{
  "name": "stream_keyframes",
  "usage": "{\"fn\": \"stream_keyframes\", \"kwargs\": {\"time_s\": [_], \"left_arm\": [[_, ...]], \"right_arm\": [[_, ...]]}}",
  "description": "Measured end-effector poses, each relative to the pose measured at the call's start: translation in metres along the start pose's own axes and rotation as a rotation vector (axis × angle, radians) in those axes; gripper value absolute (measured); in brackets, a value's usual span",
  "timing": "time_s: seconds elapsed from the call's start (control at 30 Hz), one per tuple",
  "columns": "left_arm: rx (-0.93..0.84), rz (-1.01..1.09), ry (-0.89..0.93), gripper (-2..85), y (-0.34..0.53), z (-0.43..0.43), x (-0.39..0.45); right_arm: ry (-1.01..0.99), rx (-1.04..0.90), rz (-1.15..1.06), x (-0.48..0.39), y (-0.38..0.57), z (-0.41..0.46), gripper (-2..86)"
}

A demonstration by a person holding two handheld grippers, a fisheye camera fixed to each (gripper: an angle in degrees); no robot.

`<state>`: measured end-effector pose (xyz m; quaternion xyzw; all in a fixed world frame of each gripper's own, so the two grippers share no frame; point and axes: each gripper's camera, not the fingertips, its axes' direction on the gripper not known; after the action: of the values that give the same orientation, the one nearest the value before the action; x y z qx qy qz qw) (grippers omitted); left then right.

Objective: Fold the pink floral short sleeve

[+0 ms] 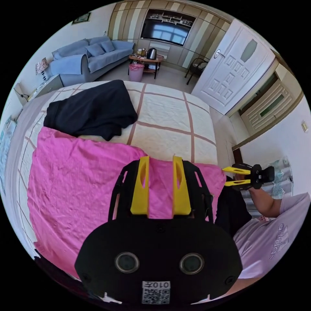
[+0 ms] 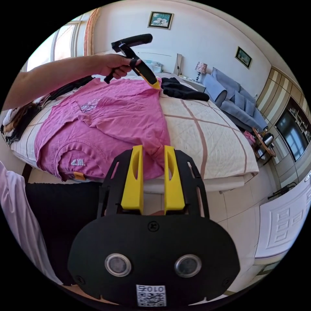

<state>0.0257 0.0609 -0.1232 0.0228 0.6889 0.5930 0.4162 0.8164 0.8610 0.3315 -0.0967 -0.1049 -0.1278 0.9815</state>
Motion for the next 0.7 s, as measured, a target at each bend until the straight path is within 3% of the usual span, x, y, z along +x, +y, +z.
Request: {"fn": "stream_keyframes", "kwargs": {"time_s": [0.1,0.3,0.43,0.6,0.7], "left_arm": [[-0.058,0.021,-0.088,1.3,-0.016,0.023,0.006],[0.084,-0.036,-0.123,-0.1,-0.018,0.021,-0.002],[0.022,-0.063,-0.139,-0.1,-0.012,0.036,-0.008],[0.180,-0.066,-0.089,0.1,0.020,0.013,0.003],[0.179,-0.036,-0.095,0.2,0.029,0.011,0.009]], "right_arm": [[-0.037,-0.007,-0.001,0.008,0.005,0.002,5.1],[-0.103,0.012,0.106,0.047,0.027,0.001,4.4],[-0.153,-0.011,0.021,0.048,0.026,0.012,5.5],[-0.171,-0.032,0.109,0.073,0.043,0.009,7.5],[-0.219,0.139,0.193,0.087,0.048,-0.016,7.4]]}}
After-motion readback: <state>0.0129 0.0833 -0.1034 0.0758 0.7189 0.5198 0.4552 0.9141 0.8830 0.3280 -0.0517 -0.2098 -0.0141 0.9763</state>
